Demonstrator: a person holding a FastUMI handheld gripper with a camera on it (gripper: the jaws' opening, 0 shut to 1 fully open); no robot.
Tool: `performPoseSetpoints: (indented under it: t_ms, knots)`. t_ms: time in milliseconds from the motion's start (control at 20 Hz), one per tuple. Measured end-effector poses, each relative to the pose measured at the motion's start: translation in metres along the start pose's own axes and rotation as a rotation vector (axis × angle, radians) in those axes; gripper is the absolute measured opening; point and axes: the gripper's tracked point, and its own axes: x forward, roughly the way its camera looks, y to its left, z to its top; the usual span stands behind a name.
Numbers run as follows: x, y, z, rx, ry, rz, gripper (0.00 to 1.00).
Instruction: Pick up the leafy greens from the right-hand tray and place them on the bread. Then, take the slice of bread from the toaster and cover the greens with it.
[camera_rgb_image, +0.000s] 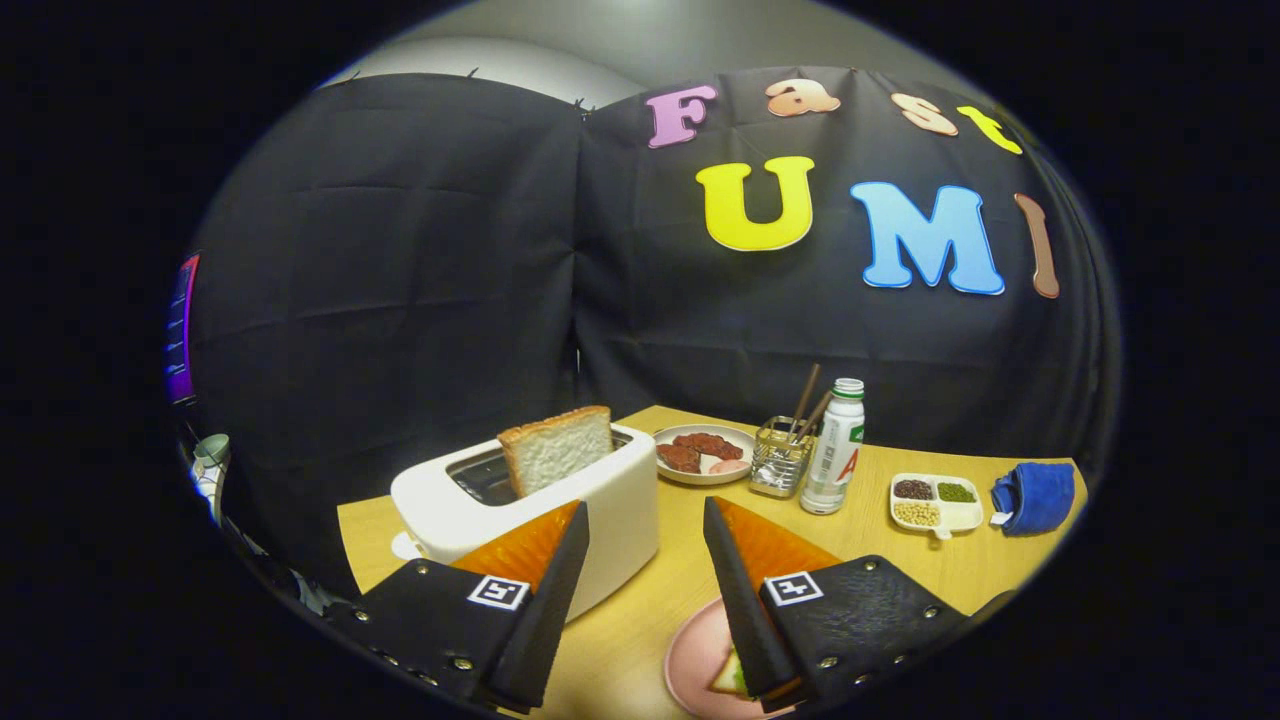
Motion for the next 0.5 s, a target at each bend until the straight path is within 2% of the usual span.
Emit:
performPoseSetpoints:
  t_ms: [200, 500]
  knots:
    - [0.013, 0.039, 0.015, 0.025, -0.037, 0.065, 0.71]
    - [0.039, 0.071, 0.017, 0.041, -0.051, 0.089, 0.71]
